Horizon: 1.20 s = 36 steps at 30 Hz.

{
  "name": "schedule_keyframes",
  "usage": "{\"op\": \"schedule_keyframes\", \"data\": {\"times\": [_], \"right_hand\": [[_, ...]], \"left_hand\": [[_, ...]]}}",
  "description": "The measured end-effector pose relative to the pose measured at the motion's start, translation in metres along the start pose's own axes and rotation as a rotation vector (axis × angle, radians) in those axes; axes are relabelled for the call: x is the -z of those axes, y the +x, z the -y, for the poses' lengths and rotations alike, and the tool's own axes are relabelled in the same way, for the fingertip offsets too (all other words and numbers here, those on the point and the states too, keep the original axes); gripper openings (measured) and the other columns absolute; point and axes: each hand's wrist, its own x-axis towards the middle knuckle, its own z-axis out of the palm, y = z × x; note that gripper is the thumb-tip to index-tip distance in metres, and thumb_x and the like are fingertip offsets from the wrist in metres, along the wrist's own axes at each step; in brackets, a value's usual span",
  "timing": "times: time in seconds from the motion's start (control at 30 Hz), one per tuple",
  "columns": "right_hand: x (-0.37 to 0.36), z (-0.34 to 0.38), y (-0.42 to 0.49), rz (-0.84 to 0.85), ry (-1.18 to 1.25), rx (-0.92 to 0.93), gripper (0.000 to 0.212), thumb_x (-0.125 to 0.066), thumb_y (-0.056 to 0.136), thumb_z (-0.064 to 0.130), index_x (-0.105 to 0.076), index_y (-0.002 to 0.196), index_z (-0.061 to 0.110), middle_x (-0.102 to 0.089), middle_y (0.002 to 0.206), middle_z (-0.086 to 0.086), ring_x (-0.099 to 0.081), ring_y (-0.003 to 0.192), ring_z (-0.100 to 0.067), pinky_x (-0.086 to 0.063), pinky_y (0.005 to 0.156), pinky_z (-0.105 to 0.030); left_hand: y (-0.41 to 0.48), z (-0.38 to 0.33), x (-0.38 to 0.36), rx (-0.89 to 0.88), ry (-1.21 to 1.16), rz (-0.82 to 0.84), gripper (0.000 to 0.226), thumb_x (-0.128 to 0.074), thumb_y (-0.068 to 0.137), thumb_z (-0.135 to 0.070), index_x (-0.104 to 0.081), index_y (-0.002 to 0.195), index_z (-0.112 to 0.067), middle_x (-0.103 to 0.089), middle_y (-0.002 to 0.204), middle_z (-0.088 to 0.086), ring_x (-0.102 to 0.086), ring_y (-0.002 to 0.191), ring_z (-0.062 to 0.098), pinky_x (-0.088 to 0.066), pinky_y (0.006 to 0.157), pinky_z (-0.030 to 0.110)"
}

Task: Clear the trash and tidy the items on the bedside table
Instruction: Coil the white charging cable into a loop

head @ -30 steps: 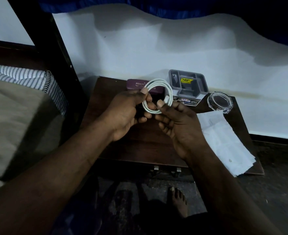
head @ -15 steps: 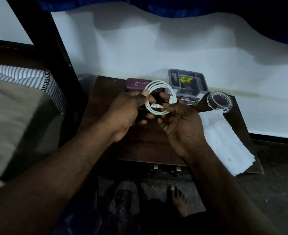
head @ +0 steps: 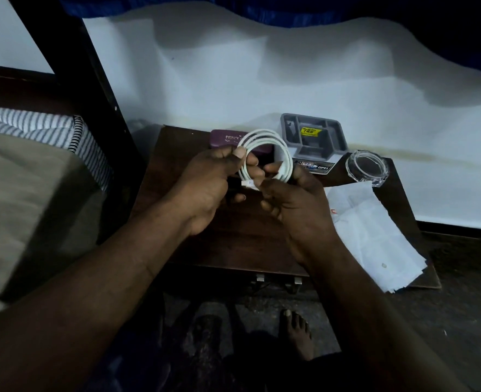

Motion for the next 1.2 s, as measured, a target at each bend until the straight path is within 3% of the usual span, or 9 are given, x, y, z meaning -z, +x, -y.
{"op": "schedule_keyframes", "data": {"times": [0.1, 0.23, 0.47, 0.6, 0.73, 0.8, 0.9, 1.03, 1.2], "right_hand": [[0.001, 0.0, 0.0, 0.016, 0.02, -0.027, 0.014, -0.073, 0.093, 0.008, -0.069, 0.104, 0.015, -0.074, 0.093, -0.004, -0.07, 0.085, -0.016, -0.054, 0.069, -0.025], [0.0, 0.002, -0.001, 0.027, 0.063, -0.045, 0.024, -0.073, 0.094, 0.019, -0.068, 0.115, 0.008, -0.078, 0.099, -0.012, -0.072, 0.082, -0.018, -0.055, 0.067, -0.024], [0.003, -0.001, 0.002, -0.046, -0.035, -0.045, 0.022, -0.077, 0.091, 0.018, -0.07, 0.111, 0.012, -0.075, 0.088, -0.002, -0.069, 0.076, -0.012, -0.054, 0.064, -0.023], [0.006, -0.002, 0.004, -0.018, -0.15, -0.017, 0.009, -0.073, 0.091, 0.011, -0.074, 0.096, 0.018, -0.071, 0.071, 0.003, -0.063, 0.065, -0.008, -0.051, 0.059, -0.022], [0.004, -0.006, 0.005, -0.025, -0.315, 0.063, 0.009, -0.072, 0.086, 0.012, -0.077, 0.09, 0.018, -0.074, 0.075, -0.009, -0.065, 0.065, -0.015, -0.057, 0.067, -0.038], [0.003, -0.006, 0.004, -0.043, -0.385, 0.093, 0.012, -0.07, 0.083, 0.017, -0.077, 0.093, 0.02, -0.077, 0.08, -0.006, -0.072, 0.071, -0.024, -0.063, 0.078, -0.049], [0.004, -0.005, 0.004, -0.065, -0.405, 0.114, 0.013, -0.069, 0.084, 0.015, -0.077, 0.09, 0.024, -0.075, 0.075, 0.003, -0.072, 0.069, -0.018, -0.062, 0.078, -0.056], [0.003, -0.003, 0.003, -0.091, -0.353, 0.12, 0.01, -0.073, 0.091, 0.016, -0.078, 0.097, 0.021, -0.077, 0.082, 0.002, -0.073, 0.076, -0.013, -0.064, 0.078, -0.05], [0.004, -0.001, 0.003, -0.127, -0.183, 0.092, 0.012, -0.071, 0.097, 0.023, -0.077, 0.099, 0.013, -0.076, 0.095, -0.019, -0.076, 0.092, -0.036, -0.062, 0.071, -0.039]], "left_hand": [[0.003, -0.002, 0.004, 0.004, -0.081, -0.017, 0.027, -0.05, 0.107, -0.027, -0.068, 0.092, -0.016, -0.078, 0.081, -0.002, -0.07, 0.067, 0.007, -0.053, 0.055, 0.021], [0.004, 0.0, 0.007, 0.086, -0.099, -0.018, 0.028, -0.052, 0.107, -0.026, -0.071, 0.092, -0.014, -0.076, 0.085, 0.004, -0.068, 0.066, 0.013, -0.057, 0.057, 0.023], [0.006, 0.002, 0.009, 0.192, -0.016, 0.015, 0.021, -0.063, 0.099, -0.033, -0.075, 0.09, -0.018, -0.076, 0.084, 0.001, -0.069, 0.065, 0.013, -0.058, 0.06, 0.026], [0.009, 0.006, 0.011, 0.077, 0.067, -0.055, 0.011, -0.073, 0.093, -0.034, -0.074, 0.09, -0.024, -0.078, 0.087, 0.003, -0.072, 0.076, 0.016, -0.056, 0.064, 0.028], [0.01, 0.01, 0.012, -0.086, 0.236, -0.113, 0.014, -0.078, 0.089, -0.028, -0.078, 0.093, -0.015, -0.079, 0.087, 0.008, -0.076, 0.084, 0.02, -0.06, 0.079, 0.031], [0.011, 0.012, 0.013, -0.125, 0.312, -0.128, 0.015, -0.075, 0.092, -0.027, -0.079, 0.093, -0.013, -0.079, 0.082, 0.007, -0.076, 0.078, 0.019, -0.059, 0.078, 0.031], [0.011, 0.013, 0.012, -0.115, 0.266, -0.127, 0.016, -0.07, 0.096, -0.021, -0.076, 0.092, -0.007, -0.077, 0.076, 0.008, -0.072, 0.066, 0.017, -0.06, 0.069, 0.028], [0.011, 0.012, 0.009, -0.042, 0.038, -0.096, 0.017, -0.064, 0.1, -0.014, -0.073, 0.086, -0.012, -0.07, 0.071, 0.008, -0.069, 0.071, 0.028, -0.062, 0.074, 0.037], [0.009, 0.01, 0.006, 0.031, -0.019, 0.009, 0.014, -0.056, 0.104, -0.015, -0.069, 0.101, -0.009, -0.069, 0.071, 0.005, -0.072, 0.069, 0.024, -0.054, 0.094, 0.056]]}}
